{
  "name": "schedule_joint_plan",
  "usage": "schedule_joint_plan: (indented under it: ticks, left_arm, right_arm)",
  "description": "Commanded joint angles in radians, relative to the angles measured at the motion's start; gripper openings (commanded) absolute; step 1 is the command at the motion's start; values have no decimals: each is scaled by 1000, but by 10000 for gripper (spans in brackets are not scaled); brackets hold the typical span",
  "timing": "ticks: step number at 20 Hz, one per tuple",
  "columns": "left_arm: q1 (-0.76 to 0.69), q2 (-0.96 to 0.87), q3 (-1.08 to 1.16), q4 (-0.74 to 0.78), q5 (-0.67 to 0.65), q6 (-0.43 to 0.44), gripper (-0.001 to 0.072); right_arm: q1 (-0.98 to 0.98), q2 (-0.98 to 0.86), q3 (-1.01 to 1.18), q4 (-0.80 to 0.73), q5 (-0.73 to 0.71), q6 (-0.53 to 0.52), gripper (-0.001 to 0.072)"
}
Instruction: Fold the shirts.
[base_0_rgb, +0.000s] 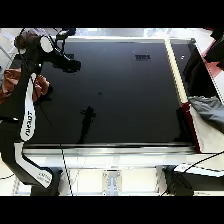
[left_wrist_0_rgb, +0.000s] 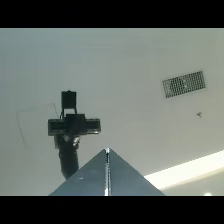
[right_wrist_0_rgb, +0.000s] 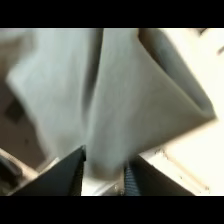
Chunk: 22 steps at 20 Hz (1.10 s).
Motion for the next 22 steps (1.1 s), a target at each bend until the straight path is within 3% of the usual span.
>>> schedule_joint_plan:
  ticks: [1,5,9,11,17,22]
  left_arm:
    - [-1,0,0,0,-1,-3,9]
    - [-1,0,0,0,0,-3,9]
    - [-1,-1,0,0,-2,-3,9]
    - [-2,-1,0,-8,-2,-3,9]
    - [-11,-1,0,-33,-1,-18,9]
    - [-11,-1,0,-33,-1,-18,9]
  right_arm:
    - [-6,39,-48,-7,6,2,283]
    - [-4,64,134,58,-19,8,281]
    - [69,77,209,525,-115,-11,274]
    - [195,79,209,642,-167,-52,274]
    - [601,76,208,447,-329,-56,273]
    - [761,76,208,433,-311,-56,273]
